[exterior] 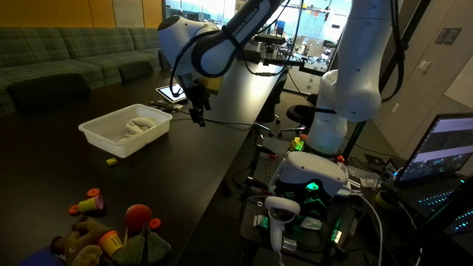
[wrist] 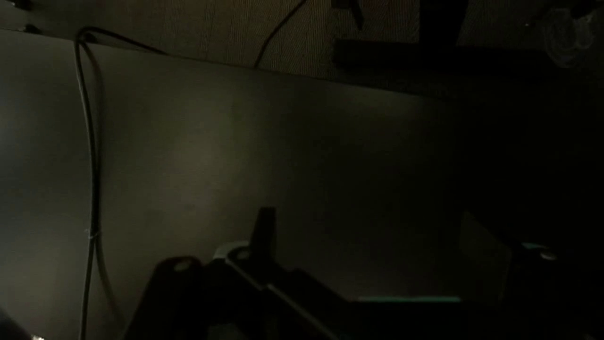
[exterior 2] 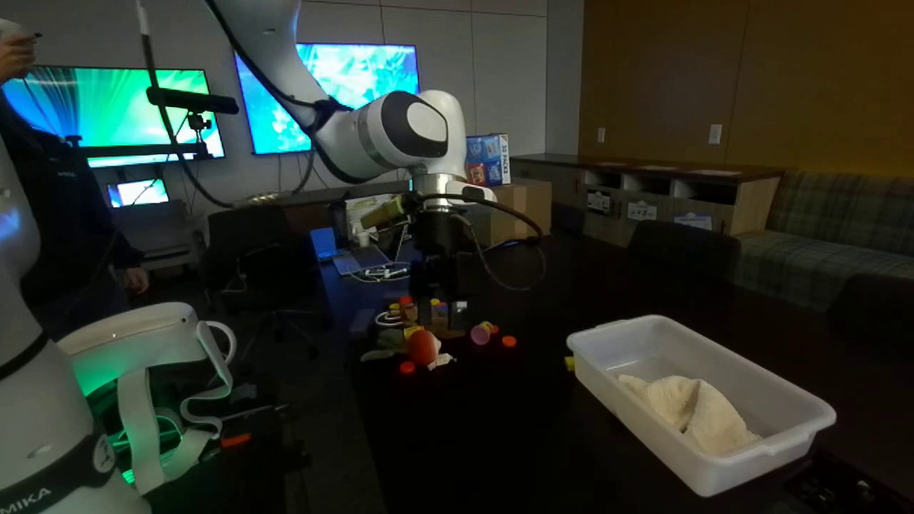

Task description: Pick up the cloth and move the objects on the table with the cloth, then put the cloth in the box

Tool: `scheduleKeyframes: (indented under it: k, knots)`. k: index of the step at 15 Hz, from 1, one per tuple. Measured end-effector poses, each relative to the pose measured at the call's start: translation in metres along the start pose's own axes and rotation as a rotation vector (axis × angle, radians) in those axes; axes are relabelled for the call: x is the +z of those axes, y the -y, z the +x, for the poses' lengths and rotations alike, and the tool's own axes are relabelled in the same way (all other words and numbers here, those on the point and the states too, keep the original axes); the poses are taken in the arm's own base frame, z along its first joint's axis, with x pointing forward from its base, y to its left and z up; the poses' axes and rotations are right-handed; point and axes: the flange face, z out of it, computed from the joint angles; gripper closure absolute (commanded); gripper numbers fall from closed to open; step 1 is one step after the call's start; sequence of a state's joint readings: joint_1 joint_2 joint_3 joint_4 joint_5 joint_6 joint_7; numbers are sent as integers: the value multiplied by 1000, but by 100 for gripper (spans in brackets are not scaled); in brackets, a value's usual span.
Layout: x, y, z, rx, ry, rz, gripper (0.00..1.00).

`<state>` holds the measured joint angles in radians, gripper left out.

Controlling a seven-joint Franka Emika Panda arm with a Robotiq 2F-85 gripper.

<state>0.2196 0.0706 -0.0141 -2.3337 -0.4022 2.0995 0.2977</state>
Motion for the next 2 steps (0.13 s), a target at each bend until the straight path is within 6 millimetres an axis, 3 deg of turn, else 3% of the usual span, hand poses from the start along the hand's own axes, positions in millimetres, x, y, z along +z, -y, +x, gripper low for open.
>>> scheduleKeyframes:
  k: [2]
  knots:
    - [-1,-10,-24,-10,-19,12,0]
